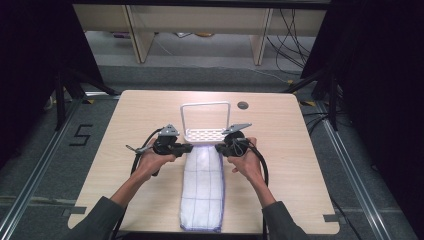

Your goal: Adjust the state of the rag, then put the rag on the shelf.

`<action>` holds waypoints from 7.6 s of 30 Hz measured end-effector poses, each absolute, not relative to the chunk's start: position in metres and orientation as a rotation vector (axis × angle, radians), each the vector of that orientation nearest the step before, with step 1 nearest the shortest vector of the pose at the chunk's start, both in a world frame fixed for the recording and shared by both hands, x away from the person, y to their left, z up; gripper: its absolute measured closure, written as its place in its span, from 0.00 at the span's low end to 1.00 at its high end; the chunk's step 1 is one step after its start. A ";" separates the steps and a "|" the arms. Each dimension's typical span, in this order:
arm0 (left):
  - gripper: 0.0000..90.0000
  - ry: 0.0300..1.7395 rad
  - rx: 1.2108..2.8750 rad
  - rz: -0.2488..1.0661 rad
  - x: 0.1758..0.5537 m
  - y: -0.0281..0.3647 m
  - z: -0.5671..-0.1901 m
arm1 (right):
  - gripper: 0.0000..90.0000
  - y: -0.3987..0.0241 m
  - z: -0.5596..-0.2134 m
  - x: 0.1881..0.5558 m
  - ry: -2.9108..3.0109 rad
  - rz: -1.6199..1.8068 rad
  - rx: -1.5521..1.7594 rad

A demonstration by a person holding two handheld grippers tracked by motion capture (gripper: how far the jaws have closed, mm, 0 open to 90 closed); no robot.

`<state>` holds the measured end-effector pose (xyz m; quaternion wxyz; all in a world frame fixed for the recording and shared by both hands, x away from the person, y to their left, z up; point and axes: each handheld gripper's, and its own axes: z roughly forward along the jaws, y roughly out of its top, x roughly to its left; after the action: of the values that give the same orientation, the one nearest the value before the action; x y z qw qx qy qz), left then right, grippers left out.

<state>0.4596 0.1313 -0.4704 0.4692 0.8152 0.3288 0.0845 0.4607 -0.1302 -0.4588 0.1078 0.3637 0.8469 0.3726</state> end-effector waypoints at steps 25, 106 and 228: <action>0.96 0.664 1.901 0.226 0.410 0.155 -0.384 | 0.96 -0.134 -0.370 0.395 2.382 1.305 0.860; 0.95 0.866 1.716 0.462 0.553 0.132 -0.255 | 0.96 -0.126 -0.249 0.554 2.066 1.335 1.031; 0.32 0.861 1.921 0.169 0.408 0.188 -0.397 | 0.39 -0.173 -0.366 0.436 2.241 1.318 1.106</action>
<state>0.4079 0.1876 -0.3971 0.4925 0.7916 0.3548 0.0696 0.4357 -0.1727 -0.3664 0.1573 0.3865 0.7833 0.4607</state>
